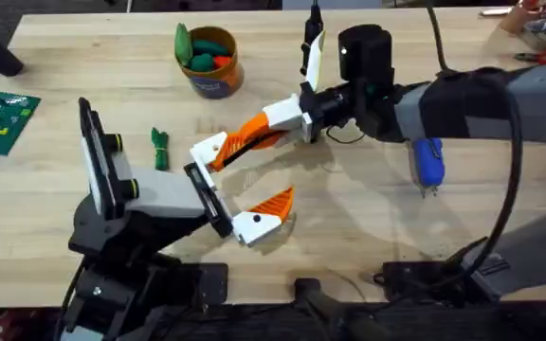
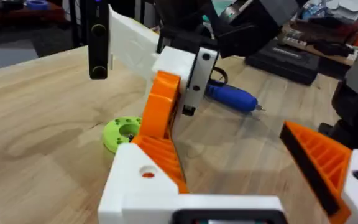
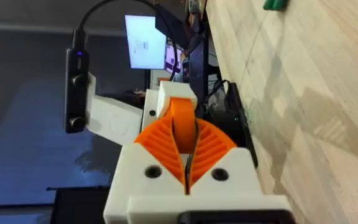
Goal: Pick up the gripper from the table and insert it into the empty holder that is missing its gripper. Then pick up a screw, insert it into the mounting hole, and use the screwdriver to tighten it. Finally, clean up the table by picking up the vegetable and placing it into the bucket.
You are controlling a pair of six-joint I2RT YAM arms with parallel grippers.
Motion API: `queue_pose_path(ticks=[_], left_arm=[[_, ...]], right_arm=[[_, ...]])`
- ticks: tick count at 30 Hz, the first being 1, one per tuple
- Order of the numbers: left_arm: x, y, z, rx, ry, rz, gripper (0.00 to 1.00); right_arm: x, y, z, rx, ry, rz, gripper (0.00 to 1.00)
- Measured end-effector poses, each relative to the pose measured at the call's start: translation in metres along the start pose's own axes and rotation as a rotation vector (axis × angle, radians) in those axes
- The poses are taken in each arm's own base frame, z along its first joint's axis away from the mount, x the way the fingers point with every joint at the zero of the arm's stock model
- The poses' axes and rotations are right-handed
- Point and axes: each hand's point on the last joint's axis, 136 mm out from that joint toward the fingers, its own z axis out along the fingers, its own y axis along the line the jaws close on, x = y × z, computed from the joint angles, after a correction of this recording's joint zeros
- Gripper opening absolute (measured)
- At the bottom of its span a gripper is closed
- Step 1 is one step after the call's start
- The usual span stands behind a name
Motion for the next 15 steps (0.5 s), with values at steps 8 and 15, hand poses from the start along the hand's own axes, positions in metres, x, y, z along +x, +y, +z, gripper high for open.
queue_pose_path(ticks=[8,15], left_arm=[[-0.0004,0.0004,0.0,-0.003,-0.002,0.009,0.986],[-0.0001,-0.0001,0.0,0.001,0.0,0.004,0.986]], right_arm=[[-0.0007,0.0055,-0.0017,0.022,-0.039,-0.01,0.019],[0.0051,0.0038,-0.0007,0.055,-0.086,0.006,0.019]])
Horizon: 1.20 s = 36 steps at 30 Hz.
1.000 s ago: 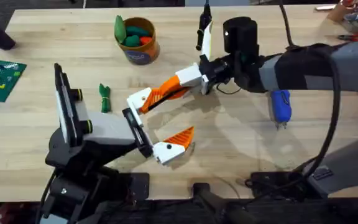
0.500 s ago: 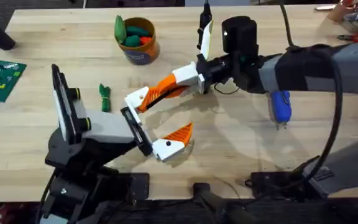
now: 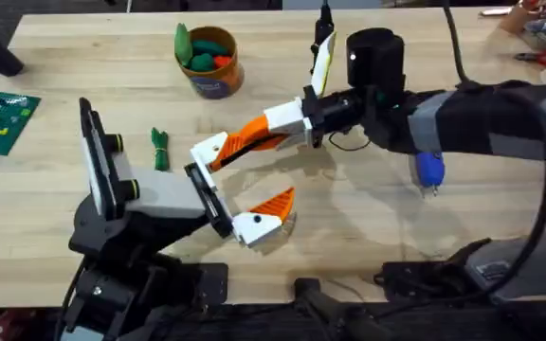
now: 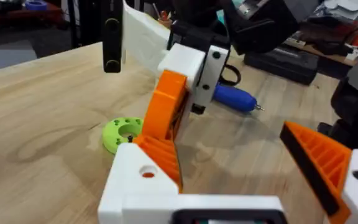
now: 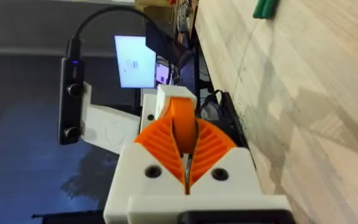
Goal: Pick up the gripper from the table and insert it into the empty holder that is missing its gripper. Then pick up a screw, insert it into the mounting hole, and use the screwdriver to tighten it. Finally, clean up the table by picking up the vegetable and placing it into the bucket.
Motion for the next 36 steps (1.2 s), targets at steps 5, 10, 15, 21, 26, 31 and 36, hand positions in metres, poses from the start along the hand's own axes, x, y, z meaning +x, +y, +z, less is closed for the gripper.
queue_pose_path(ticks=[5,10,15,21,26,31,36], left_arm=[[-0.001,0.006,0.0,-0.03,-0.004,-0.014,0.986],[0.0,0.01,0.0,-0.054,-0.003,-0.027,0.986],[0.0,0.013,-0.001,-0.068,-0.005,-0.033,0.986],[-0.001,0.016,-0.001,-0.087,-0.008,-0.041,0.986],[-0.001,0.017,-0.001,-0.09,-0.009,-0.041,0.986],[-0.001,0.017,-0.001,-0.091,-0.009,-0.042,0.986],[-0.001,0.017,-0.001,-0.094,-0.009,-0.04,0.986]], right_arm=[[-0.003,0.0,0.006,0.023,-0.032,0.013,0.019],[-0.006,-0.002,0.01,0.041,-0.058,0.018,0.019],[-0.007,-0.002,0.013,0.048,-0.066,0.017,0.019],[-0.008,-0.001,0.017,0.059,-0.083,0.012,0.019],[-0.009,-0.001,0.017,0.063,-0.089,0.012,0.019],[-0.009,-0.001,0.017,0.064,-0.091,0.012,0.019],[-0.008,-0.002,0.018,0.067,-0.09,0.022,0.118]])
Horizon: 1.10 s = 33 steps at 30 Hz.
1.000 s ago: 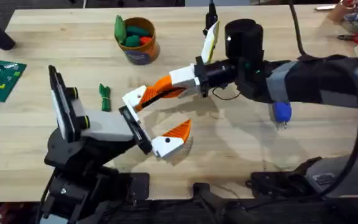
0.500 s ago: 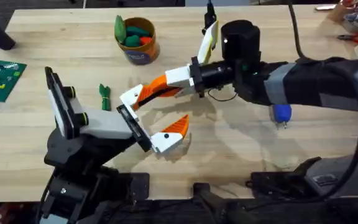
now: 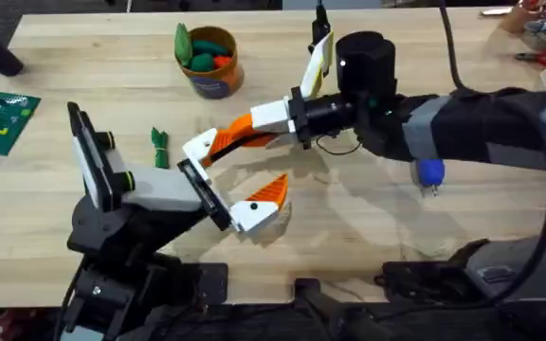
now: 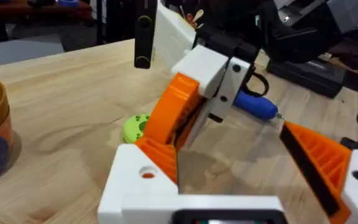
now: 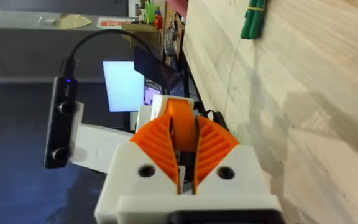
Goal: Pick up the gripper from the table and insert it into the empty holder that is missing its gripper. Then pick up a screw, insert it into the mounting hole, and use the screwdriver to tighten it. Finally, clean up the table by picking up the vegetable and placing it into the bucket.
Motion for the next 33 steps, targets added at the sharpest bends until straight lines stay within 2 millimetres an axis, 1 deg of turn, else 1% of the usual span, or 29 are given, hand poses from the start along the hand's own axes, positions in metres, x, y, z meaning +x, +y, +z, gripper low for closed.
queue_pose_path(ticks=[3,5,6,10,13,15,19,23,24,26,27,29,33], left_arm=[[0.0,0.0,0.0,0.002,-0.001,0.006,0.986],[0.0,-0.003,0.0,0.016,0.0,0.013,0.986],[0.0,-0.005,0.0,0.028,0.002,0.019,0.986],[0.001,-0.009,0.0,0.05,0.005,0.027,0.986],[0.001,-0.01,0.0,0.052,0.004,0.035,0.986],[0.001,-0.01,0.0,0.053,0.005,0.038,0.986],[0.001,-0.01,0.0,0.054,0.004,0.043,0.986],[0.001,-0.01,0.0,0.056,0.005,0.048,0.986],[0.001,-0.011,0.0,0.059,0.005,0.05,0.986],[0.001,-0.012,0.0,0.065,0.004,0.056,0.986],[0.001,-0.012,0.0,0.067,0.004,0.059,0.986],[0.001,-0.014,0.0,0.075,0.004,0.061,0.986],[0.002,-0.019,-0.001,0.106,0.008,0.062,0.986]], right_arm=[[0.001,-0.001,0.001,0.005,0.001,0.009,0.253],[0.004,-0.002,0.003,0.008,0.008,0.019,0.323],[0.006,-0.002,0.005,0.009,0.015,0.021,0.378],[0.011,-0.004,0.008,0.014,0.028,0.028,0.47],[0.011,-0.006,0.008,0.018,0.026,0.033,0.571],[0.011,-0.007,0.008,0.02,0.026,0.037,0.62],[0.011,-0.007,0.008,0.023,0.024,0.04,0.682],[0.011,-0.008,0.007,0.022,0.026,0.049,0.725],[0.012,-0.008,0.006,0.021,0.028,0.053,0.762],[0.012,-0.01,0.004,0.019,0.034,0.062,0.916],[0.012,-0.012,0.004,0.019,0.038,0.073,0.97],[0.013,-0.014,0.002,0.013,0.049,0.082,0.99],[0.013,-0.011,-0.004,-0.011,0.071,0.084,0.992]])
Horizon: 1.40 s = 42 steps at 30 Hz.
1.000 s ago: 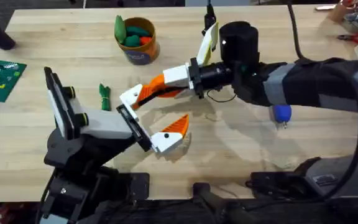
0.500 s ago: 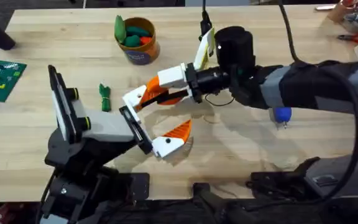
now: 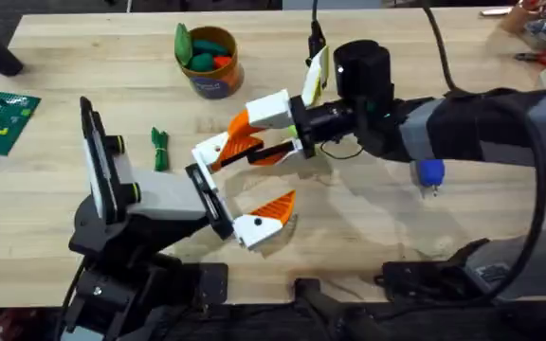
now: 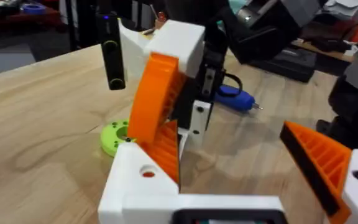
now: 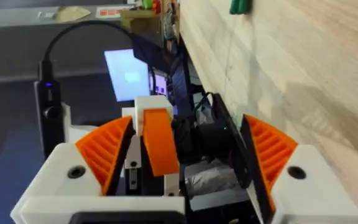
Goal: Pick up the gripper from the table and insert it into the empty holder that is missing its gripper. Then pick up a screw, insert it into the mounting hole, and use the screwdriver to tighten it. Finally, clean up the table by picking up the vegetable and placing it into the bucket.
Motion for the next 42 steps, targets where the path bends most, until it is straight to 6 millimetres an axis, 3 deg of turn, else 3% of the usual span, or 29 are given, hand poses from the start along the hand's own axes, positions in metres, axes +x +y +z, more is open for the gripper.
queue_pose_path(ticks=[9,10,14,22,26,31,35,42], left_arm=[[0.001,-0.004,0.0,0.024,0.003,-0.001,0.986],[0.001,-0.004,0.0,0.024,0.003,-0.001,0.986],[0.001,-0.005,0.0,0.025,0.003,0.0,0.986],[0.001,-0.005,0.0,0.027,0.004,-0.001,0.986],[0.001,-0.005,0.0,0.027,0.004,-0.001,0.986],[0.001,-0.005,0.0,0.027,0.004,-0.001,0.986],[0.001,-0.005,0.0,0.027,0.004,-0.001,0.986],[0.001,-0.005,0.0,0.027,0.004,-0.001,0.986]], right_arm=[[-0.009,0.003,-0.028,-0.05,0.005,0.033,0.992],[-0.017,0.002,-0.041,-0.061,-0.017,0.045,0.993],[-0.021,-0.007,-0.054,-0.052,-0.036,0.104,0.995],[-0.009,-0.028,-0.057,-0.005,-0.019,0.212,0.994],[-0.003,-0.05,-0.066,0.057,-0.046,0.313,0.996],[0.023,-0.075,-0.081,0.226,-0.064,0.438,0.995],[0.034,-0.067,-0.098,0.4,-0.092,0.35,0.995],[-0.004,-0.015,-0.121,0.569,-0.196,-0.16,0.995]])
